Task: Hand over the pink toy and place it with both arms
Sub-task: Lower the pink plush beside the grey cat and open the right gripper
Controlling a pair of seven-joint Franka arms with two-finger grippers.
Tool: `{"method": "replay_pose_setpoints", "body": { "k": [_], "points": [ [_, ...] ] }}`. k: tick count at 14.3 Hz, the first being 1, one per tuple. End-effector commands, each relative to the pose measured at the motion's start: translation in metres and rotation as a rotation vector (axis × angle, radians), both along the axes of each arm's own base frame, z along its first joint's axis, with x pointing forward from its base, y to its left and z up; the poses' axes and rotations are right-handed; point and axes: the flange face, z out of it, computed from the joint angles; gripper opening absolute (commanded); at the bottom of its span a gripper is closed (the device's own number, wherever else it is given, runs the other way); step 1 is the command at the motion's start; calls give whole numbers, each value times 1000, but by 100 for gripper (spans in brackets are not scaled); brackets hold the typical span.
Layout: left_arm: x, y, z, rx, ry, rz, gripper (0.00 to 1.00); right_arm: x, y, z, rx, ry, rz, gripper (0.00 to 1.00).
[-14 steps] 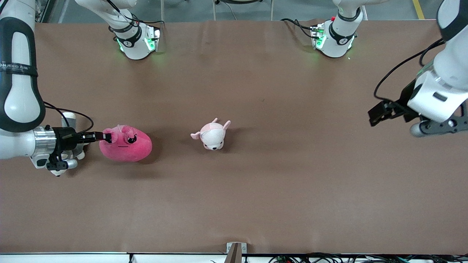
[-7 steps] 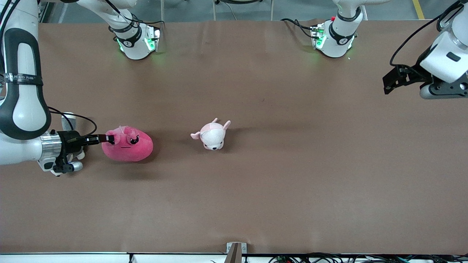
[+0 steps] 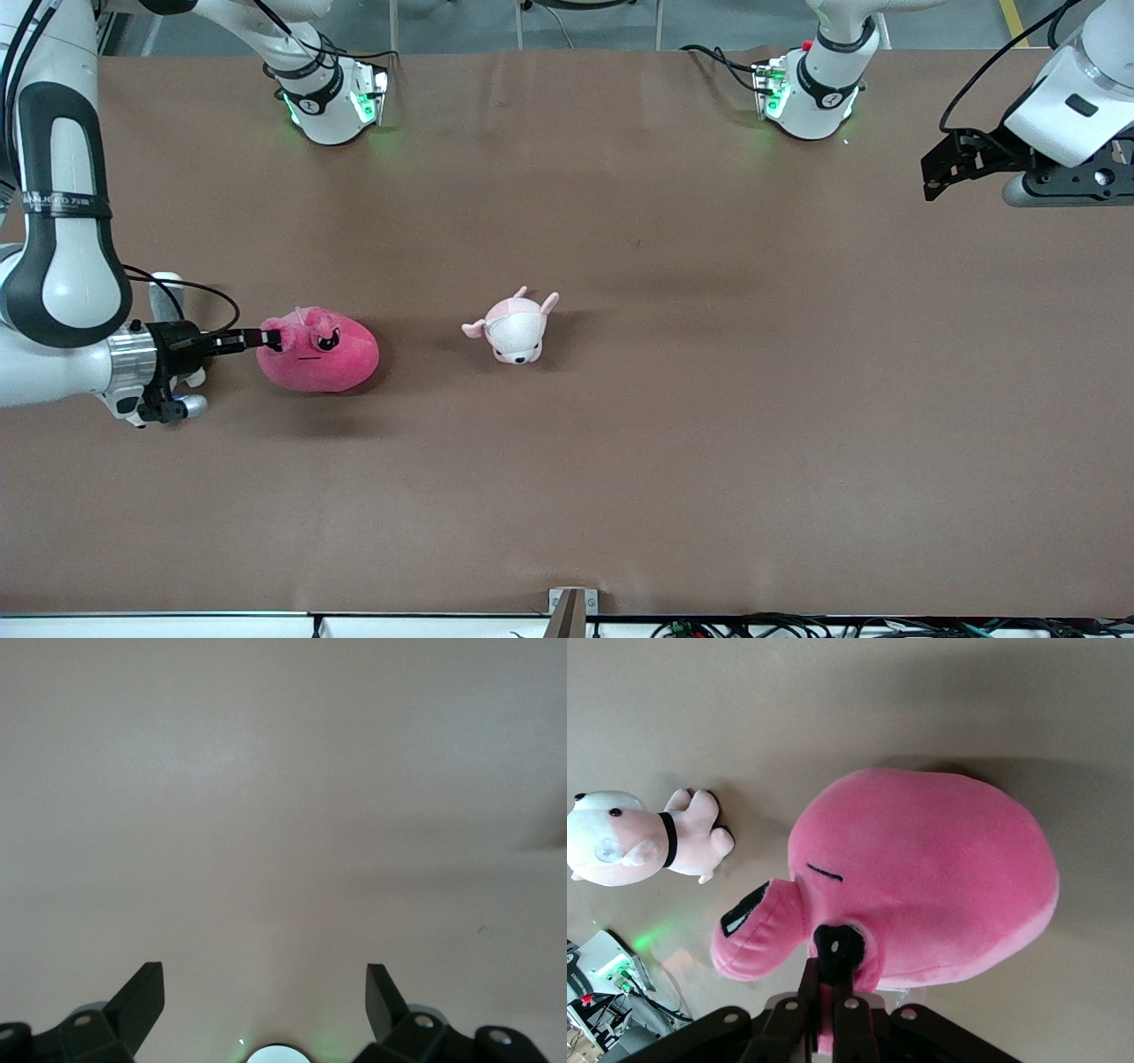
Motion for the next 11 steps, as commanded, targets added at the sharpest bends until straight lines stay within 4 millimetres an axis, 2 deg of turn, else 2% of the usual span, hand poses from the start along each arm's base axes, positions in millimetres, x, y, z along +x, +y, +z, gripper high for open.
{"method": "replay_pose_setpoints", "body": {
  "k": [1,4,8,9,10,11],
  "points": [
    [-9,-2,4,-17,-13,-22,100,4,-4,-5,33,-1,-3,1],
    [-3,0,1,-20,-8,-43,100,5,-5,-7,31,-5,-6,1],
    [3,20,2,-26,-6,-87,100,6,-5,-23,29,8,-10,2],
    [3,20,2,-26,-6,-87,100,6,-6,-25,26,10,-12,6],
    [3,20,2,-26,-7,-79,100,9,-5,-24,16,-6,-24,45],
    [4,20,1,-26,-4,-71,100,12,-4,-22,2,-22,-27,99]
  ]
}}
